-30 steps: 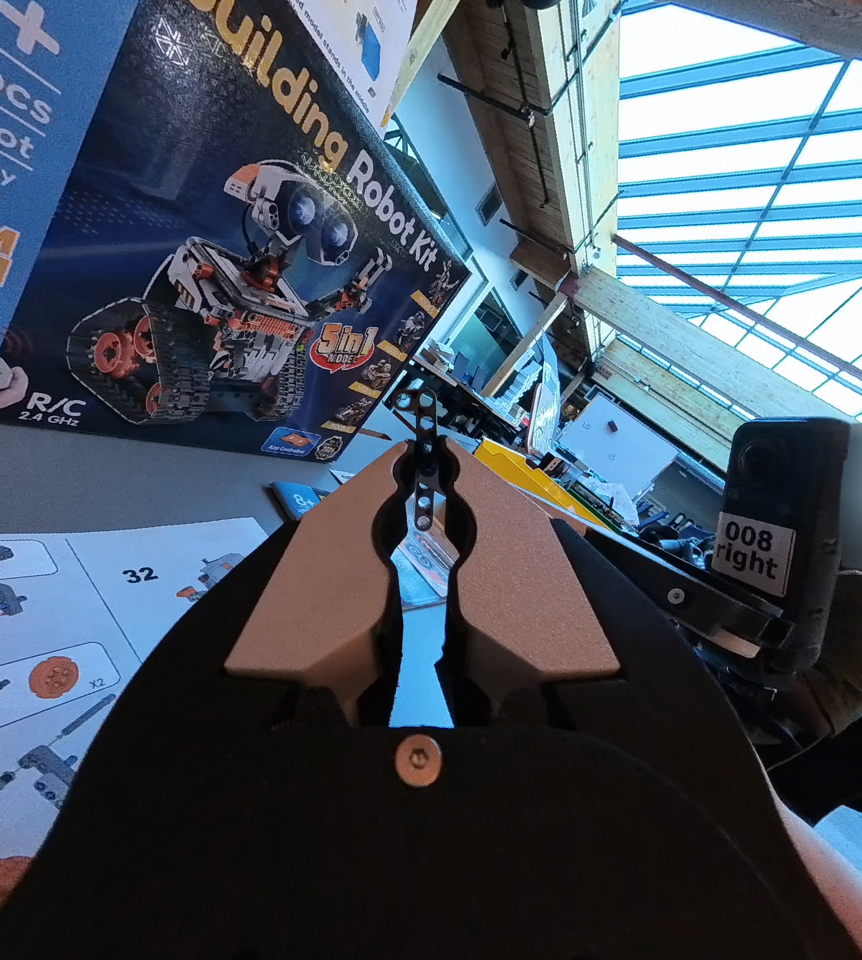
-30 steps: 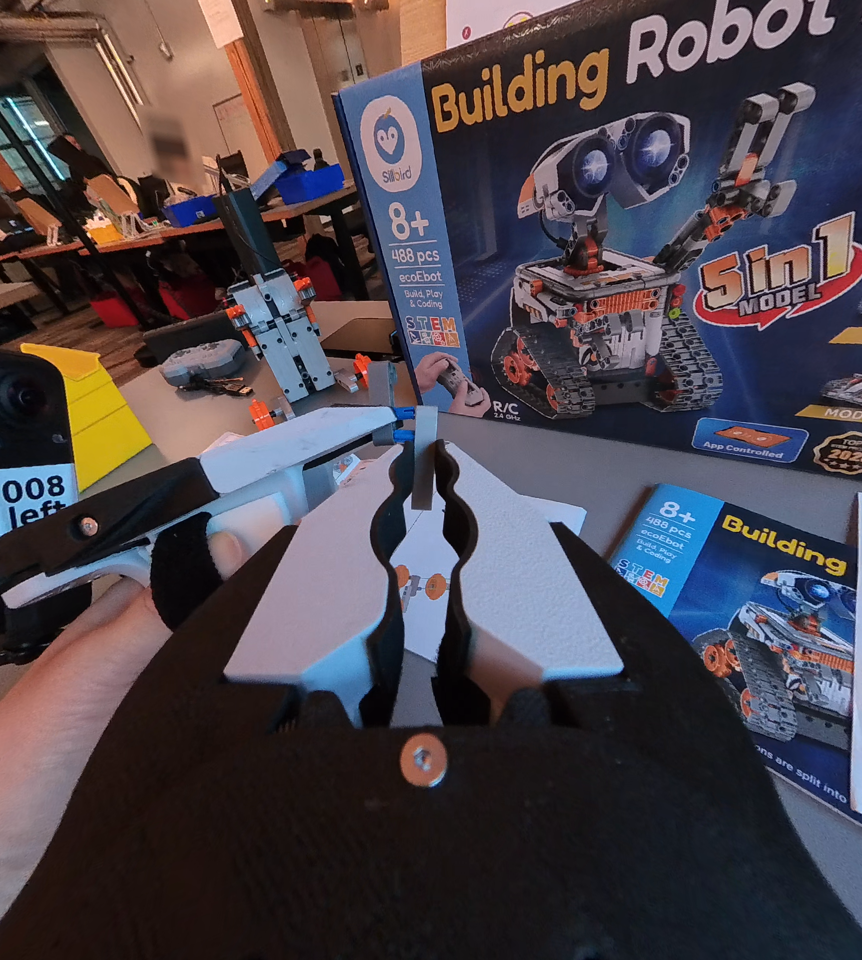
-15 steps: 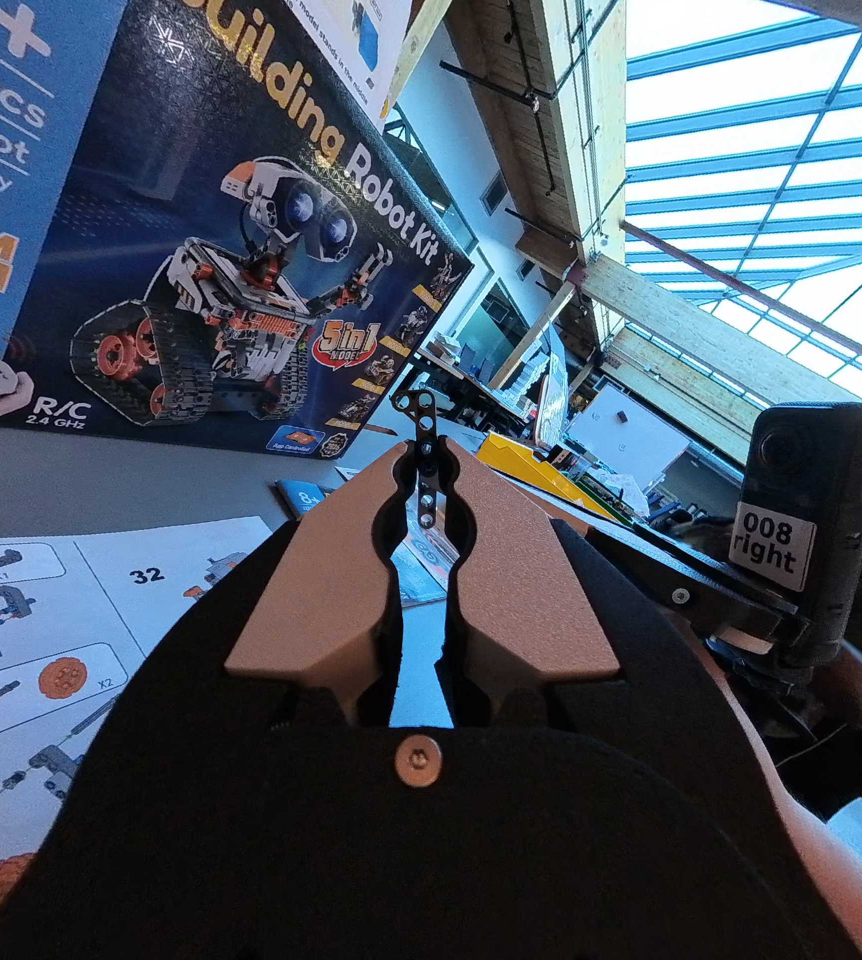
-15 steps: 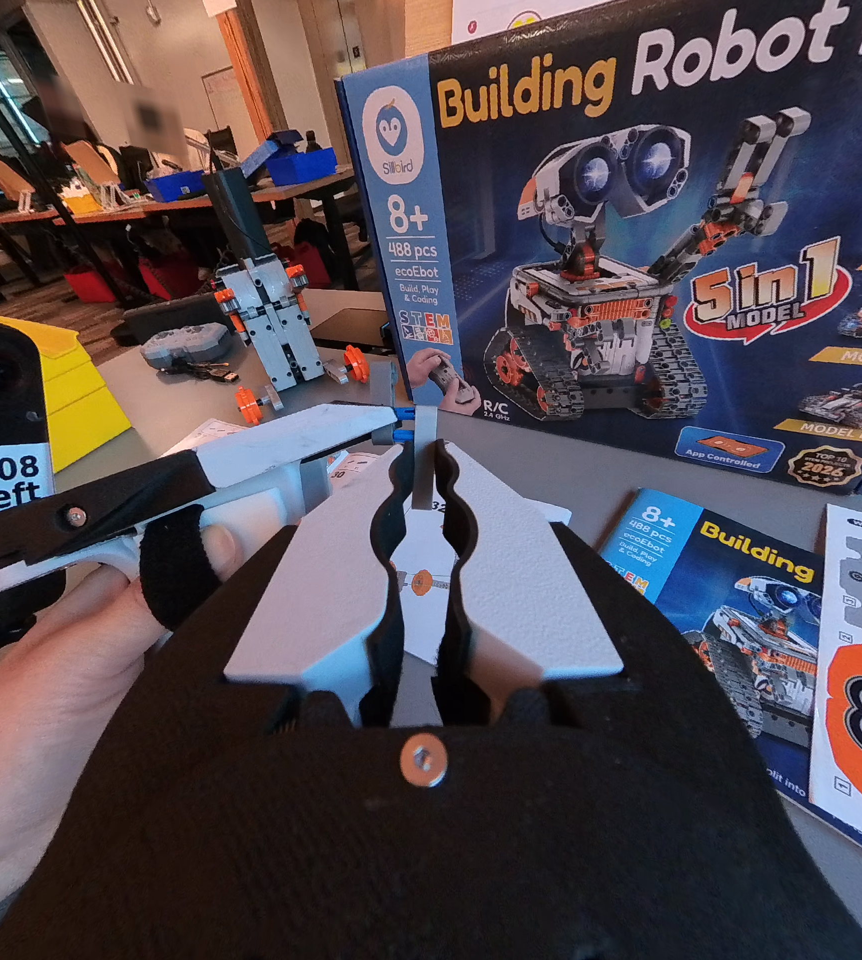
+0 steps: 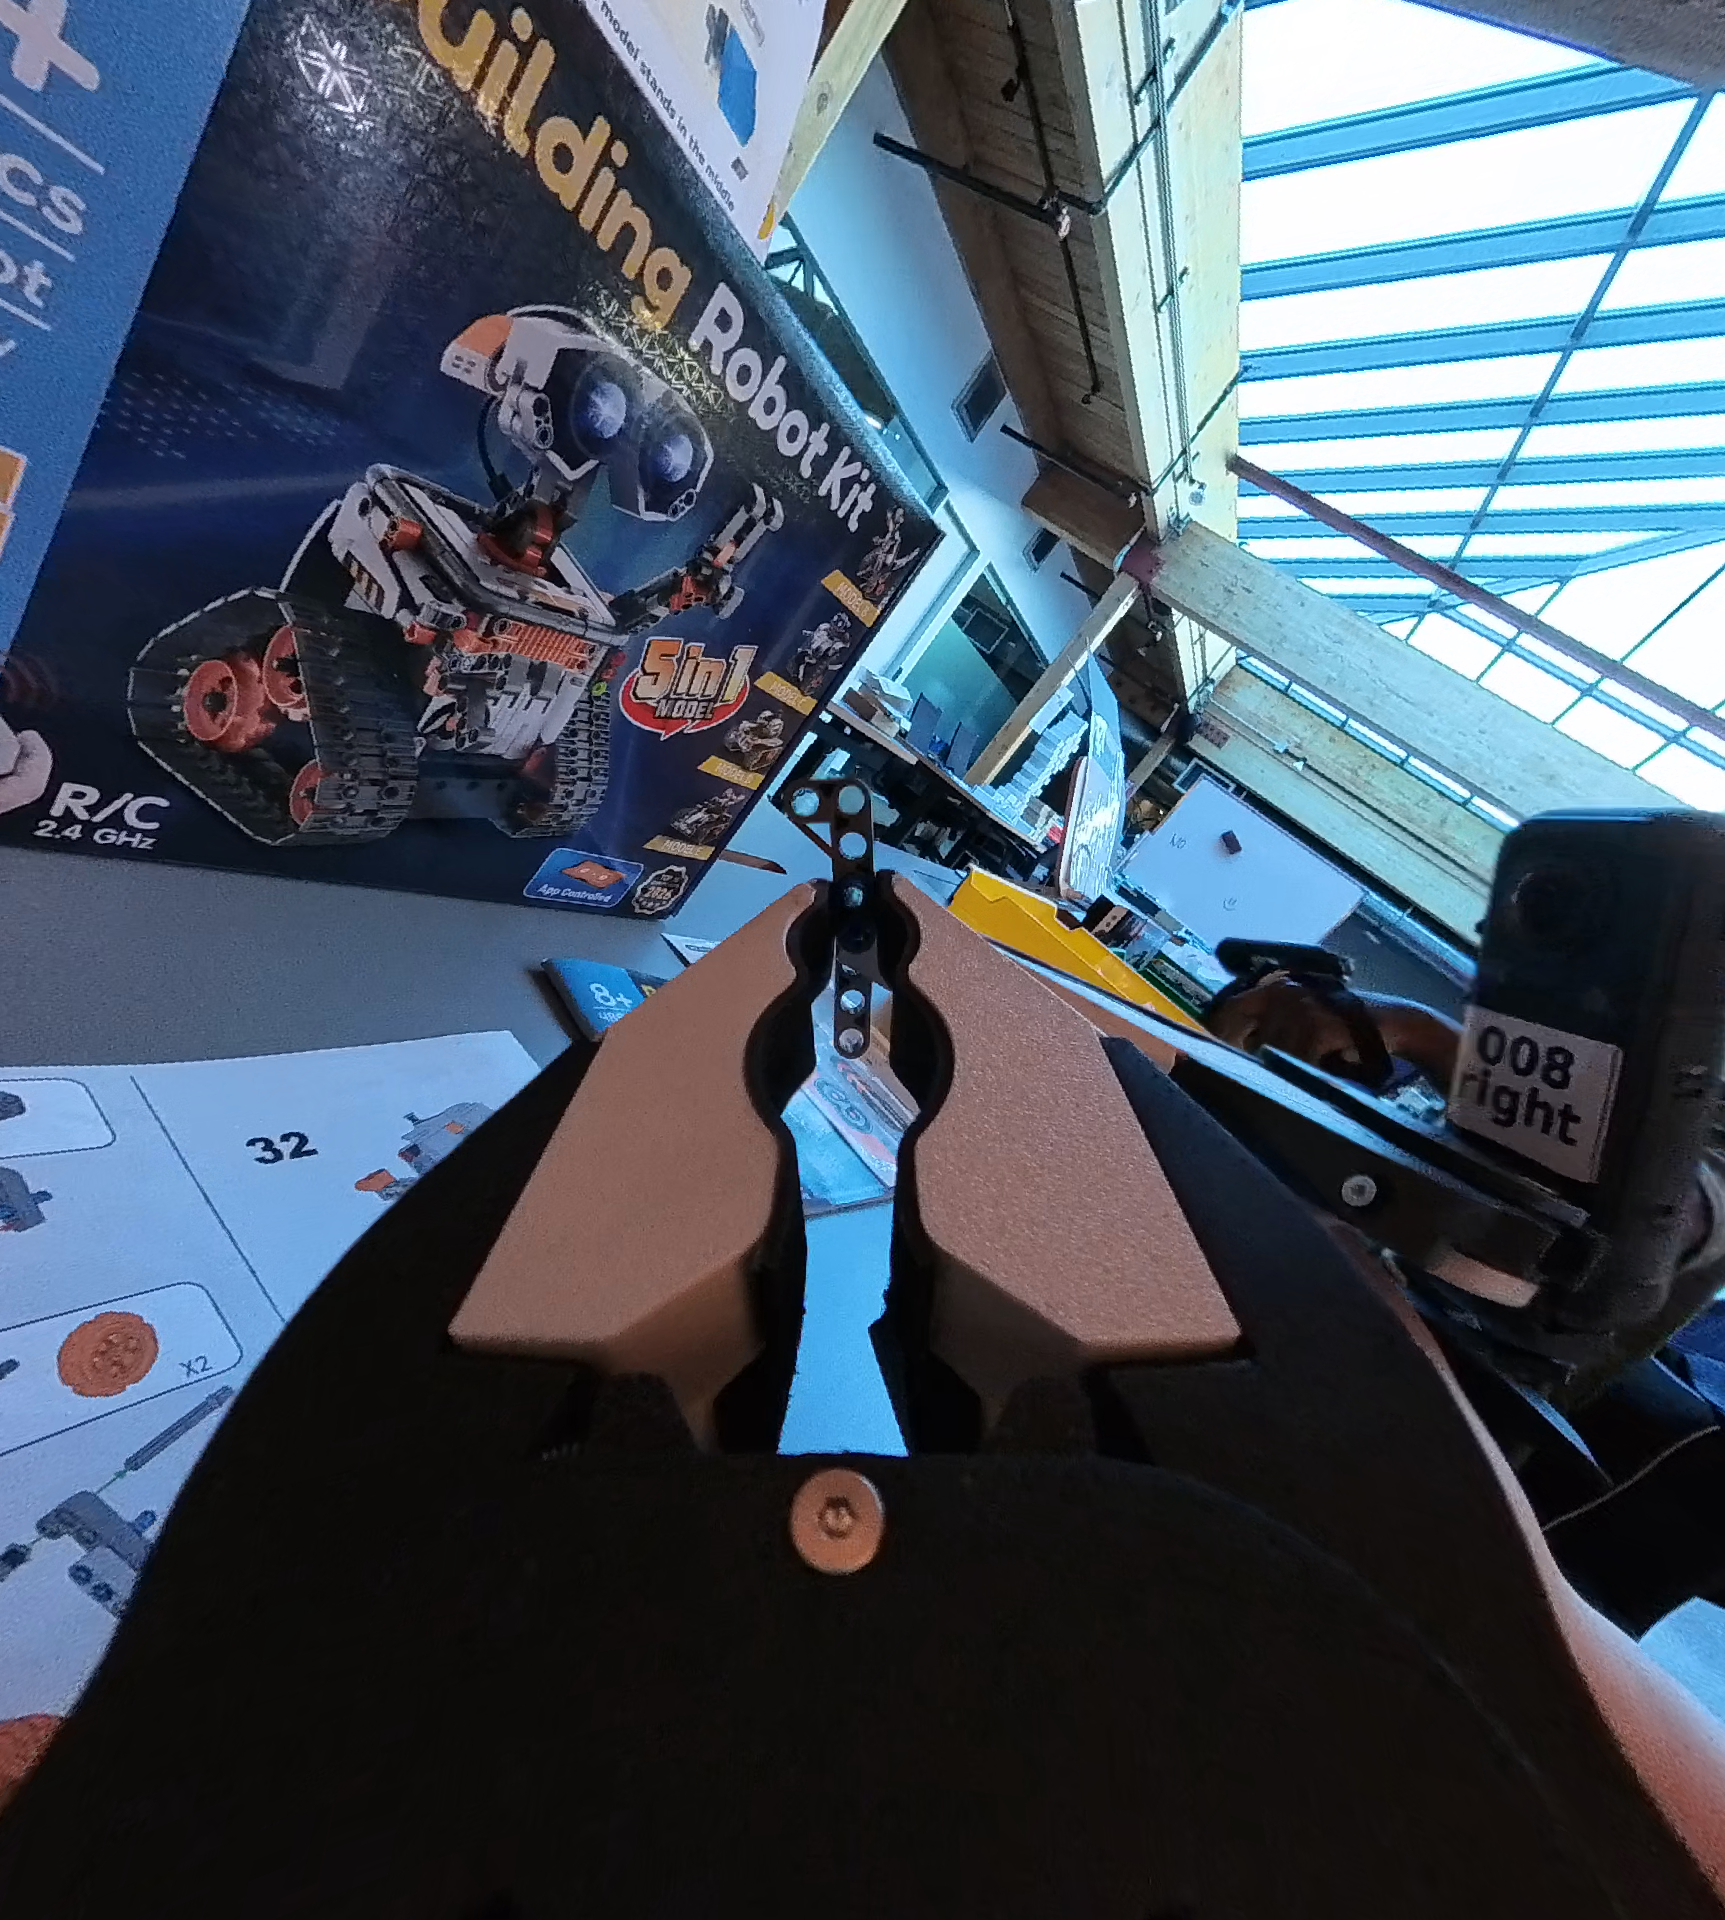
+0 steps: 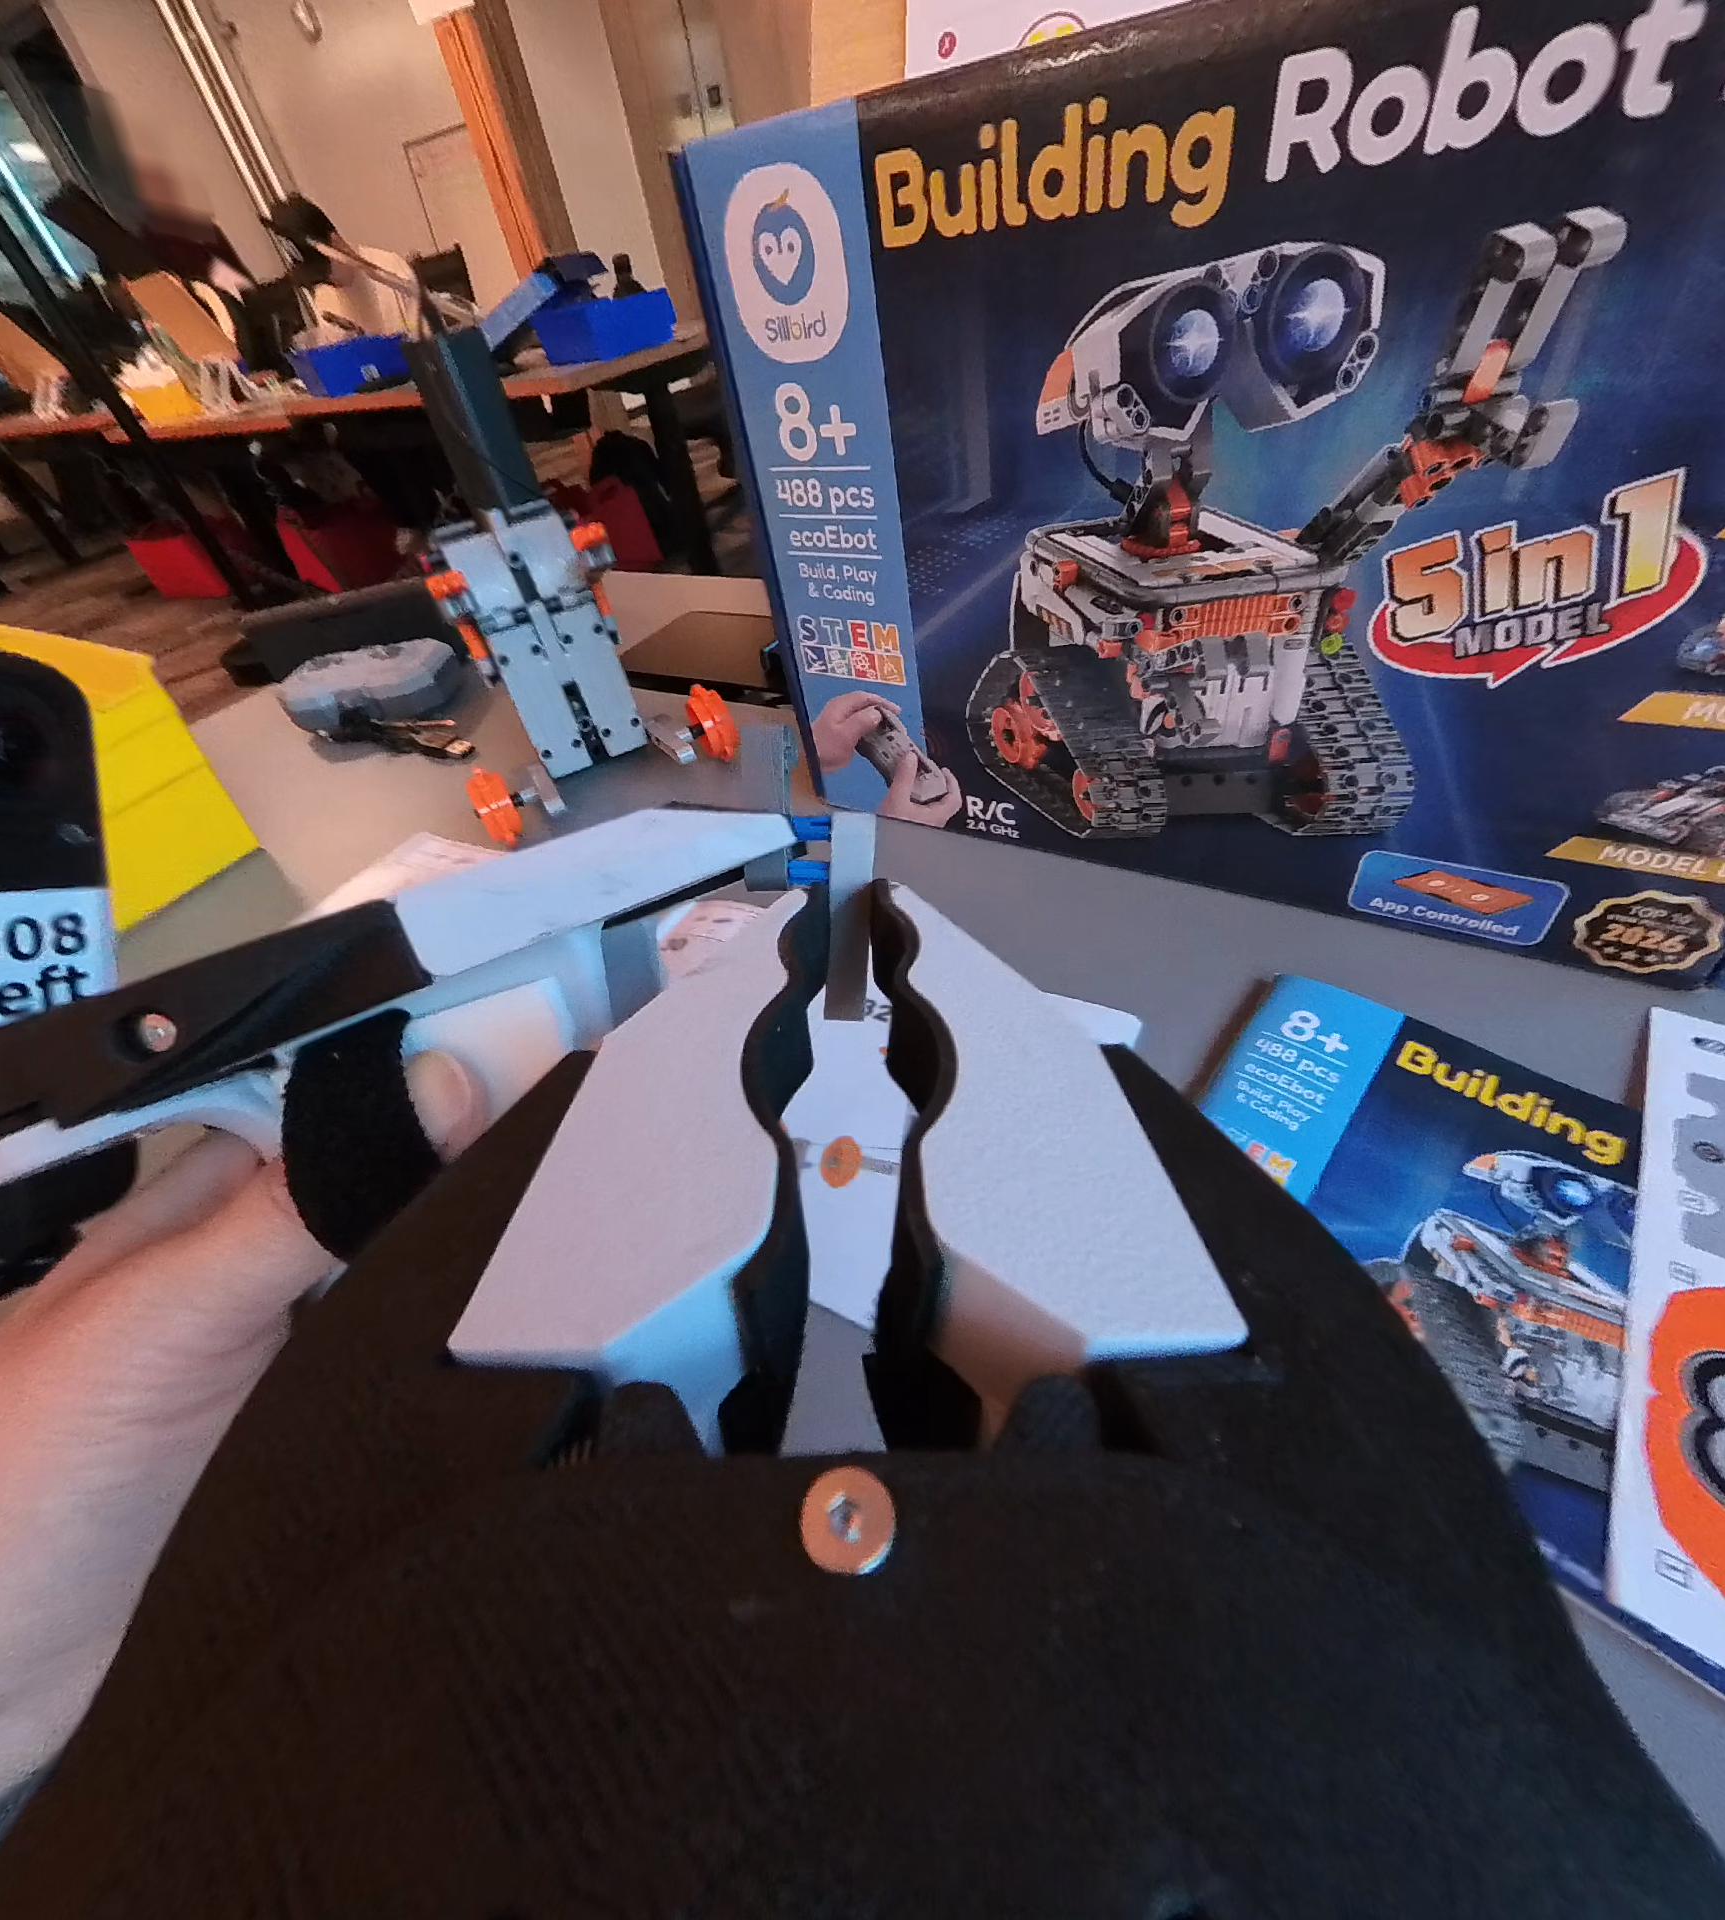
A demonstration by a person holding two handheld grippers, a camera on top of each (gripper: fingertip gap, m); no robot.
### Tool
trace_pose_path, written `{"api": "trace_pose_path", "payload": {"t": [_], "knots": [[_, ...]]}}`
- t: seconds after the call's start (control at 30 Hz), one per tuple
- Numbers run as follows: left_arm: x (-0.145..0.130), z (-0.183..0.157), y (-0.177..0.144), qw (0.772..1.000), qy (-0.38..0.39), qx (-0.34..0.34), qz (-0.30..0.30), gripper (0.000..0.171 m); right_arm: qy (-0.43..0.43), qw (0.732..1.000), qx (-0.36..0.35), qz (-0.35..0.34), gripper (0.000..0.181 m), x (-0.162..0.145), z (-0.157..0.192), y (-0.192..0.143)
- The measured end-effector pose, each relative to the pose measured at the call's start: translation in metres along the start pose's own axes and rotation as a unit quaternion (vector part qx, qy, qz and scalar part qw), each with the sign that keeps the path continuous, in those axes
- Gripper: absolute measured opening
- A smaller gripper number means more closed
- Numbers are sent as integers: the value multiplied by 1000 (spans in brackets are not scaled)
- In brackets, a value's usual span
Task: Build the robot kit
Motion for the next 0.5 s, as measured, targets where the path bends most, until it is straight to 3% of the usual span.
{"api": "trace_pose_path", "payload": {"t": [0.5], "knots": [[2, 6, -4, 1000, -12, 20, 7, 4, -116, 993, -5, 18, 6, 1, 5, 6]]}}
Point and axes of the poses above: each gripper's, where its closed fingertips meet, y out along the fingers, x out of its top, z = x × y across the jaws, the point moved 5 cm from there along -y, back along the fingers, and after that the axes turned 3 degrees about -z, right-handed, at the moved point
